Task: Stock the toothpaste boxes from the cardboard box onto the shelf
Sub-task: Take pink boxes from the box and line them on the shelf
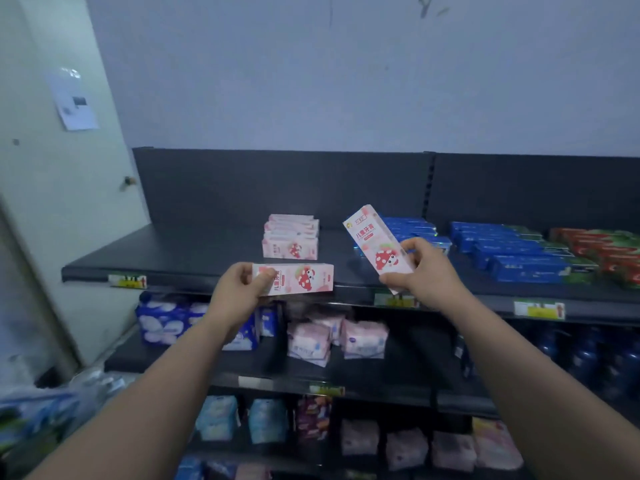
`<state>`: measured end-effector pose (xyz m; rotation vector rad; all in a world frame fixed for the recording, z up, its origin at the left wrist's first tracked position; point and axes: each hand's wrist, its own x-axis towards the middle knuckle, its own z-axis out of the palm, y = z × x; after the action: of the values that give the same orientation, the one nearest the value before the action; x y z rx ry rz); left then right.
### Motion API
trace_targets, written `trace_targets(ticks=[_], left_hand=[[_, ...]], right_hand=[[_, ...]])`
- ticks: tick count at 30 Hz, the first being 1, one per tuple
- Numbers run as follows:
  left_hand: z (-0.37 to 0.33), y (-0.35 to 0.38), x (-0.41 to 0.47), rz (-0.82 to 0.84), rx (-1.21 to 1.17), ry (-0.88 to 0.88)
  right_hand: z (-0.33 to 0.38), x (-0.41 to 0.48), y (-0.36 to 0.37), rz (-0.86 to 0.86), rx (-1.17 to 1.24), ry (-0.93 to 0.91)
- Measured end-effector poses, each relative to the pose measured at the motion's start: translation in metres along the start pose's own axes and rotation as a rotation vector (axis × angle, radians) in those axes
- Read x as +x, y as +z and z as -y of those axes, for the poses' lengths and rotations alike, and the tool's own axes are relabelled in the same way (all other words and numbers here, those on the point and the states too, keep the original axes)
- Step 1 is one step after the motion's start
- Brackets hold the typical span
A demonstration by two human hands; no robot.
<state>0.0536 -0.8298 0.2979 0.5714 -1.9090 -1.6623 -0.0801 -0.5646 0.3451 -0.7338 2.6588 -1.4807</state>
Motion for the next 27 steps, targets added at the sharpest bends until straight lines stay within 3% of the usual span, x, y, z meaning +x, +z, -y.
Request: trace_targets(ticks=[10, 27], left_hand=[[0.012, -0.011, 0.09, 0.03, -0.05, -0.069], [0.043, -0.003, 0.184, 0.073, 0.482, 0.001]], right_hand=[[0.016, 0.075, 0.045, 0.061, -0.058, -0.006], [-0.003, 0.184, 0.075, 0.286, -0.191, -0.074]])
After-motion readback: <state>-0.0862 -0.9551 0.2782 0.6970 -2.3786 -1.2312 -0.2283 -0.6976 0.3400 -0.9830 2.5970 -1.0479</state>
